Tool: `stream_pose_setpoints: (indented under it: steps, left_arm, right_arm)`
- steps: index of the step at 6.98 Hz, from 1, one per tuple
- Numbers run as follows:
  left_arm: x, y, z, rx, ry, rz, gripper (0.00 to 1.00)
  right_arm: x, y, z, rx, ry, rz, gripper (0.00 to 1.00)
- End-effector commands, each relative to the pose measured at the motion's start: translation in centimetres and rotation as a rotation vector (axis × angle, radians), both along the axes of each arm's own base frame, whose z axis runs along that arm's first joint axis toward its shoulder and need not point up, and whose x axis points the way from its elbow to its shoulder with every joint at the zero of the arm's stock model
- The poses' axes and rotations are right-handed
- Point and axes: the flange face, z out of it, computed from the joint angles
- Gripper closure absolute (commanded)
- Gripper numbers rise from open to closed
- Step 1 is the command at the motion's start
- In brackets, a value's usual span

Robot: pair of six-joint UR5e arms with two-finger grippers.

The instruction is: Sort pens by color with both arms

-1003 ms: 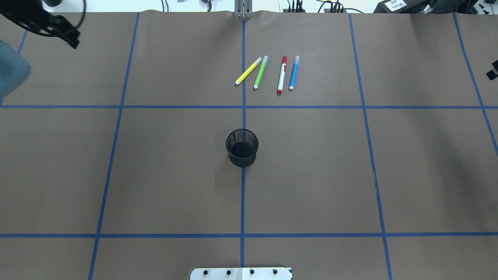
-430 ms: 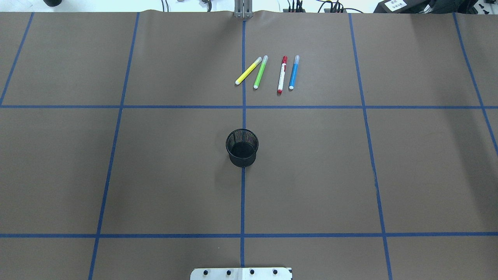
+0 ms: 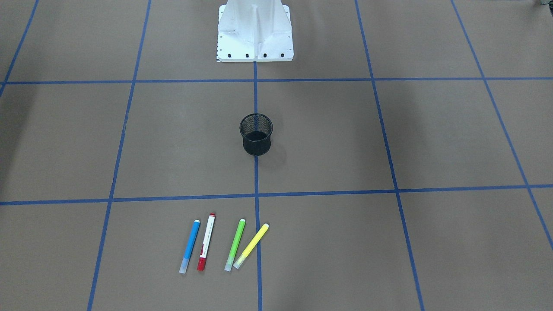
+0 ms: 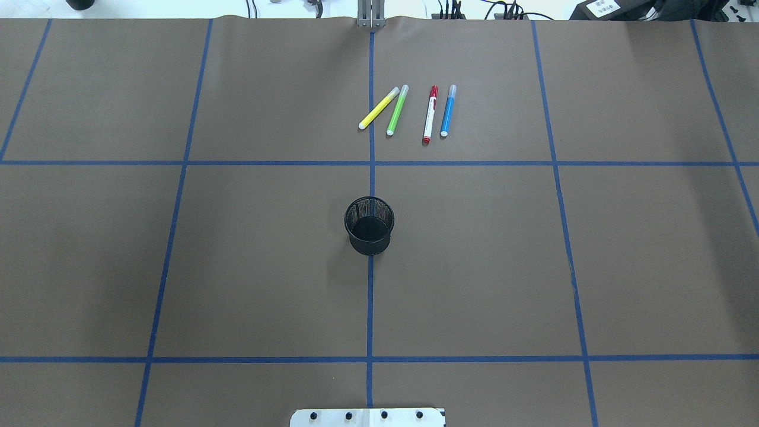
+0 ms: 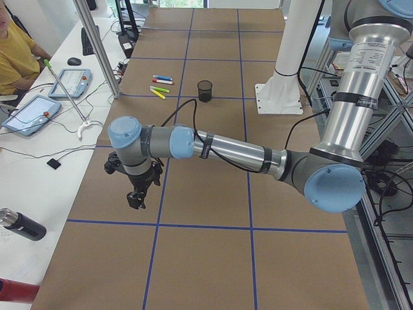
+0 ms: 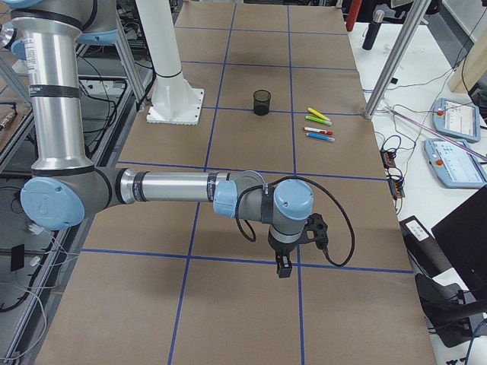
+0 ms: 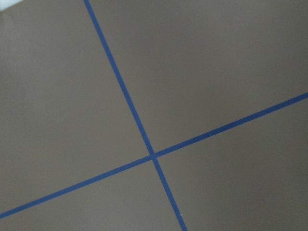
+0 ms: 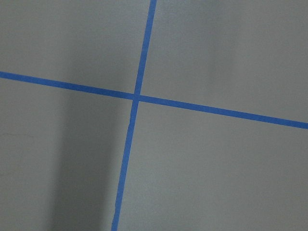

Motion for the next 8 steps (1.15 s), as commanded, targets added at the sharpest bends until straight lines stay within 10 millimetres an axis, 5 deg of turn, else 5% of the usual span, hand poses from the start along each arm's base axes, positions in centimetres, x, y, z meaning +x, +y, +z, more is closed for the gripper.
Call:
stream_pose_setpoints:
  steps: [1,3,8]
  left_arm:
    - [0.0,3.1,3.0,-0.099,0.012,-0.098,0.0]
    - [-0.3,6.0,5.0,-0.095,0.032,-0.136,0.0]
    - [0.1,6.1,3.5,-0.045,0.114,-0.134,0.0]
  right_arm:
    - [-0.3,-0.6,-0.9,-0.037,-0.004,0.054,0.01]
    - [-1.4,-1.5,-1.7,-0.05,-0.007,0.064,0.01]
    - [-3.3,-2.9,-4.0,-0.04,-0.005,0.064,0.01]
